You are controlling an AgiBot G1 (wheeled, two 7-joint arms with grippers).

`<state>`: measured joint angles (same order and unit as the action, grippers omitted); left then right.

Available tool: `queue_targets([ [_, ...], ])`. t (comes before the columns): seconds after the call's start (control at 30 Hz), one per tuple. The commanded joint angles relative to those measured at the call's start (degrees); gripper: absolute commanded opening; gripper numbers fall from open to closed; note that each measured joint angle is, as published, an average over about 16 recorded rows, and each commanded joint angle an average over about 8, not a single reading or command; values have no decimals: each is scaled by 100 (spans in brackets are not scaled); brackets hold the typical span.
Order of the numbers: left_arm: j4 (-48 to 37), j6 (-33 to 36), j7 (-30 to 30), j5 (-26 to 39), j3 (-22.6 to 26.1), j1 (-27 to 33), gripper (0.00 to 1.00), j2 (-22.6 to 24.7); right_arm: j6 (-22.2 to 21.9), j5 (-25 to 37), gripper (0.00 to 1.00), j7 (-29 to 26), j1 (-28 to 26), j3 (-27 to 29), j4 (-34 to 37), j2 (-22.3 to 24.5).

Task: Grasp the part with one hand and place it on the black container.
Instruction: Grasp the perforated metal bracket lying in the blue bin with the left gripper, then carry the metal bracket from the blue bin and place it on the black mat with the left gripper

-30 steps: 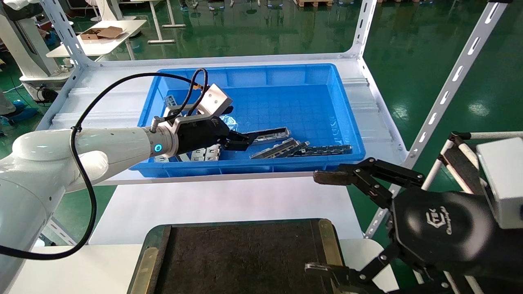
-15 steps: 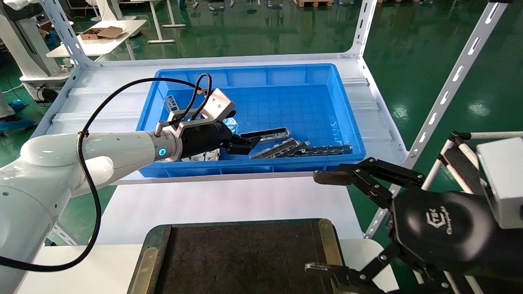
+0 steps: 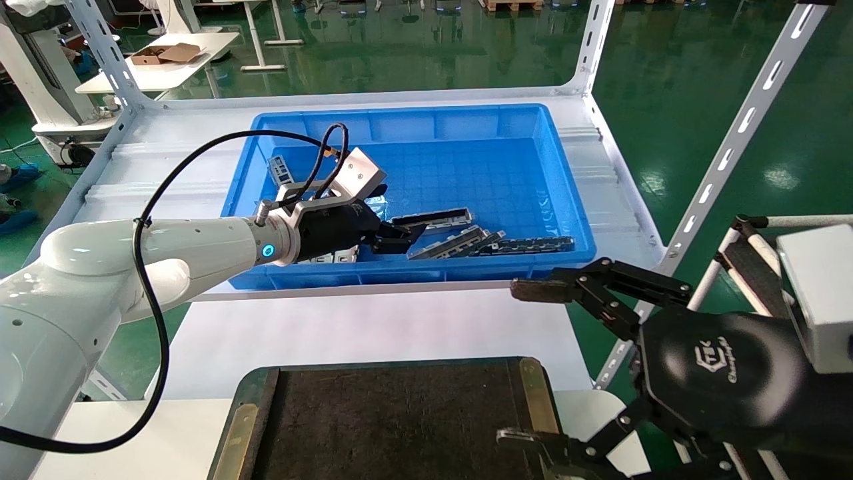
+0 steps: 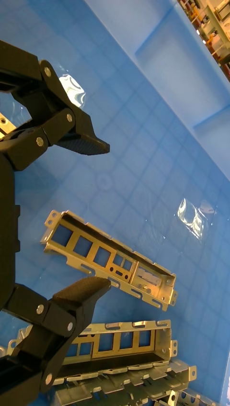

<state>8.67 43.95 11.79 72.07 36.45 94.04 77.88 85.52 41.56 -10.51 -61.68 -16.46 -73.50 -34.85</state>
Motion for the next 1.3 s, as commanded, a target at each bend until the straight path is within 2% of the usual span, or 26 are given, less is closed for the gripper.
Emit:
queue_targets([
  [0.03, 17, -11, -23, -16, 36, -9, 0, 0, 0, -1, 0, 0, 0, -1, 0, 0],
  [0.93, 77, -200, -258, -289, 489, -114, 0, -7, -5, -7, 0, 5, -2, -11, 0, 4],
  [1.3, 100, -239, -266, -538, 536, -59, 0, -20, -6, -10, 0, 7, -3, -15, 0, 6],
])
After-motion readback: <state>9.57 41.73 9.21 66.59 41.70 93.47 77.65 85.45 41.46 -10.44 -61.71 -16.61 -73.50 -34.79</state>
